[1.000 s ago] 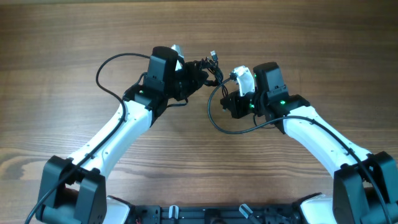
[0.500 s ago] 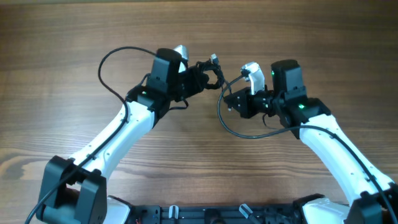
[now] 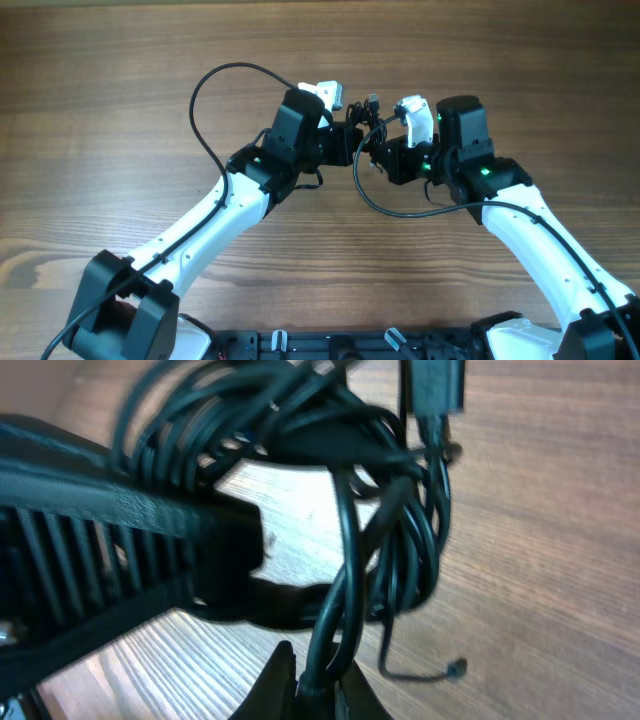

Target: Untangle cables

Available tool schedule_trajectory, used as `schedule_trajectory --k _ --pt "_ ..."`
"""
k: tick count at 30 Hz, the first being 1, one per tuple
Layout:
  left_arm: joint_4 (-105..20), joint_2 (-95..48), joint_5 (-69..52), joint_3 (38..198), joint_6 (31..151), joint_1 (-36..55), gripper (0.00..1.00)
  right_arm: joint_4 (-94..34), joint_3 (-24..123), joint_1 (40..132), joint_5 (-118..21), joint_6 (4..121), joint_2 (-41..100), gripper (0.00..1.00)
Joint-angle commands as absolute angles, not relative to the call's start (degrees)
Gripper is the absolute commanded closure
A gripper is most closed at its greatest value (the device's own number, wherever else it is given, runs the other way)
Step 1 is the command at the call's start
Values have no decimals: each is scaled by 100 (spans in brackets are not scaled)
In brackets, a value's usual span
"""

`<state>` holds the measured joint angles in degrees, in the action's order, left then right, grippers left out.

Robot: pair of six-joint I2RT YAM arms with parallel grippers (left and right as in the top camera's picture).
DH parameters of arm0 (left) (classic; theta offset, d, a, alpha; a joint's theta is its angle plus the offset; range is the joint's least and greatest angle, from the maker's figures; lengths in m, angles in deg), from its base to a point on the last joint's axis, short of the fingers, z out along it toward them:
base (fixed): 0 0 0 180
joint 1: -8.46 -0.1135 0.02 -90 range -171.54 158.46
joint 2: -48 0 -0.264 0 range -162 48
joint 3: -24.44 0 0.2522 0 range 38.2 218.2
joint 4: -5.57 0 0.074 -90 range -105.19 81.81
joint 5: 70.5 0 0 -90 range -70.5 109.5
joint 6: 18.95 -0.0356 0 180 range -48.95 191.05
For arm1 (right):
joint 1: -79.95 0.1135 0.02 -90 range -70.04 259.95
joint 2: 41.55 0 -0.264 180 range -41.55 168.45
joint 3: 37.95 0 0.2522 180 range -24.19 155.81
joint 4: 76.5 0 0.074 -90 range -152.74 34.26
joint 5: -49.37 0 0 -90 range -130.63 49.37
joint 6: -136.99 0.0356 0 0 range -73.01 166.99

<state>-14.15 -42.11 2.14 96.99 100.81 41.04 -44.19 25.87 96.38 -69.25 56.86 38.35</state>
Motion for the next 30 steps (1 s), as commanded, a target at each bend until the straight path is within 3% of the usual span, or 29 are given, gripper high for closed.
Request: schedule_trajectory --k 1,6,10,16,20,30 --pt "-1122 -4200 135 9729 9847 4106 96 -4069 2631 9599 -7083 5520 3739 96" --pt "-363 -4202 -149 9729 9816 4213 96 -3908 2633 9601 -7815 5129 3763 96" --pt "-1056 -4202 -202 9729 8992 4336 96 -3903 2638 9555 -7806 5170 3750 96" --pt "-1557 -4202 117 9729 8918 4270 96 -3619 2638 8969 -7817 5312 3750 96" --pt "-1561 -4202 91 9729 8924 4347 96 -4080 2638 8790 -8527 5522 3752 96" --pt "-1001 -4202 -667 9729 9119 4574 96 -4944 2638 8797 -8219 6270 4250 96"
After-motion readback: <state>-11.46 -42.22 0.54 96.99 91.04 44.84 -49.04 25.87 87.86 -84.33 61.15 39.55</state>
